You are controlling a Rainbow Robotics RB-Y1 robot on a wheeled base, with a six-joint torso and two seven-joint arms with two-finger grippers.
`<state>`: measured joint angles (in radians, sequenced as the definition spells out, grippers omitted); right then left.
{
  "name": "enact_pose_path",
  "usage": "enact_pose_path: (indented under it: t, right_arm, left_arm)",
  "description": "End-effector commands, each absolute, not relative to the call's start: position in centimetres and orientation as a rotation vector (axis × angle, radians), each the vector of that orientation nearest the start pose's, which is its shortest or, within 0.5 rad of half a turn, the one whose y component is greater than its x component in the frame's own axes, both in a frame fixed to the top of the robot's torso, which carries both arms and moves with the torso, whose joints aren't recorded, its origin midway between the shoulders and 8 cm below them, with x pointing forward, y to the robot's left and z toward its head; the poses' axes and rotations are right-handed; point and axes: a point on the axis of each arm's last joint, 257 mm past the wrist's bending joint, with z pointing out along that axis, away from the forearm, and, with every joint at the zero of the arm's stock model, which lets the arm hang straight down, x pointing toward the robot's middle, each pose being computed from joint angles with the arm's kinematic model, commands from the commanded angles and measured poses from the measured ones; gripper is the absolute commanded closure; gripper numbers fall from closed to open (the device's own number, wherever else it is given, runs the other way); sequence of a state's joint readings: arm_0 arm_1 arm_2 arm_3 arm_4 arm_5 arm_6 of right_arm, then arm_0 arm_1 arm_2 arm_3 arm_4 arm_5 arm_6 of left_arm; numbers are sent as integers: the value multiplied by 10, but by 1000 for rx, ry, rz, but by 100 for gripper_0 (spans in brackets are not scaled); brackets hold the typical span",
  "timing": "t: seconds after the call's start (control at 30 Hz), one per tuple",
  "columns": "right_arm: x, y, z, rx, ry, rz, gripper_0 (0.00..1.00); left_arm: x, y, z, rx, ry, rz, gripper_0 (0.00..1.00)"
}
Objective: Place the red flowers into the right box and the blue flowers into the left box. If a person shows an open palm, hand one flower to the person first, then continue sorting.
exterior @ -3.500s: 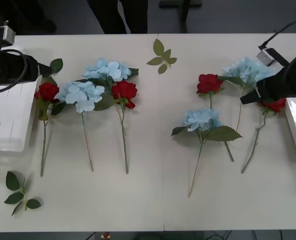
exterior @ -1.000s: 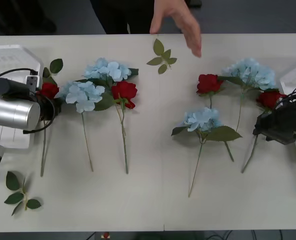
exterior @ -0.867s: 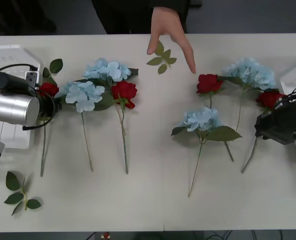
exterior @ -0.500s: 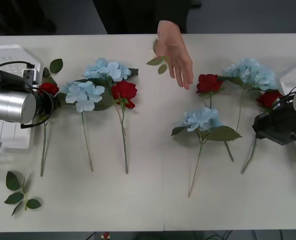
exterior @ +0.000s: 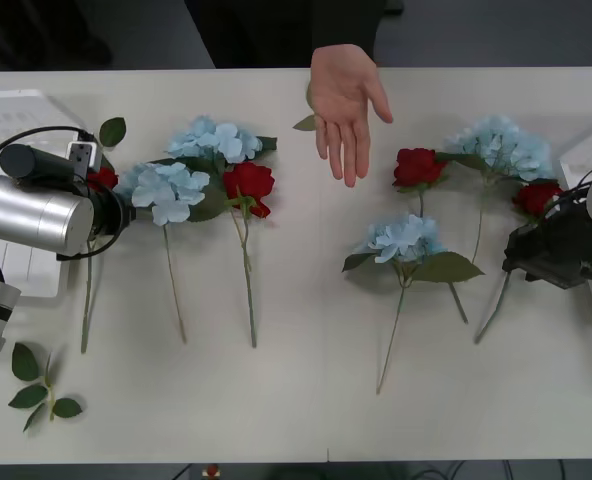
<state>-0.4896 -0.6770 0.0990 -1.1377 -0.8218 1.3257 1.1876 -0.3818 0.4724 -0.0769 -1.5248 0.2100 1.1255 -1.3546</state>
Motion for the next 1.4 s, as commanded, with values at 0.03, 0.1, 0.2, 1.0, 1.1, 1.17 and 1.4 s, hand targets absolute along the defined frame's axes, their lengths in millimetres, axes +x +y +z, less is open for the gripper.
enact_pose_path:
  t: [0.03, 0.1, 0.2, 1.0, 1.1, 1.17, 1.4]
  right_arm:
    - [505, -373, -318, 598, 2731, 282, 16]
    - [506, -373, -317, 598, 2730, 283, 15]
    - [508, -370, -314, 595, 2729, 287, 15]
    - [505, -355, -339, 593, 2749, 233, 22]
    - [504, -356, -340, 593, 2751, 225, 89]
    - [503, -355, -341, 592, 2754, 226, 100]
    - [503, -356, -341, 589, 2753, 224, 100]
  left_arm:
    - [572, 341, -247, 30, 2312, 220, 0]
    - [572, 342, -246, 28, 2311, 220, 0]
    - [571, 343, -247, 24, 2312, 219, 0]
    - [570, 344, -249, 19, 2316, 219, 0]
    - [569, 344, -250, 20, 2319, 218, 0]
    - [569, 344, -250, 20, 2319, 218, 0]
    - [569, 345, -250, 15, 2317, 217, 0]
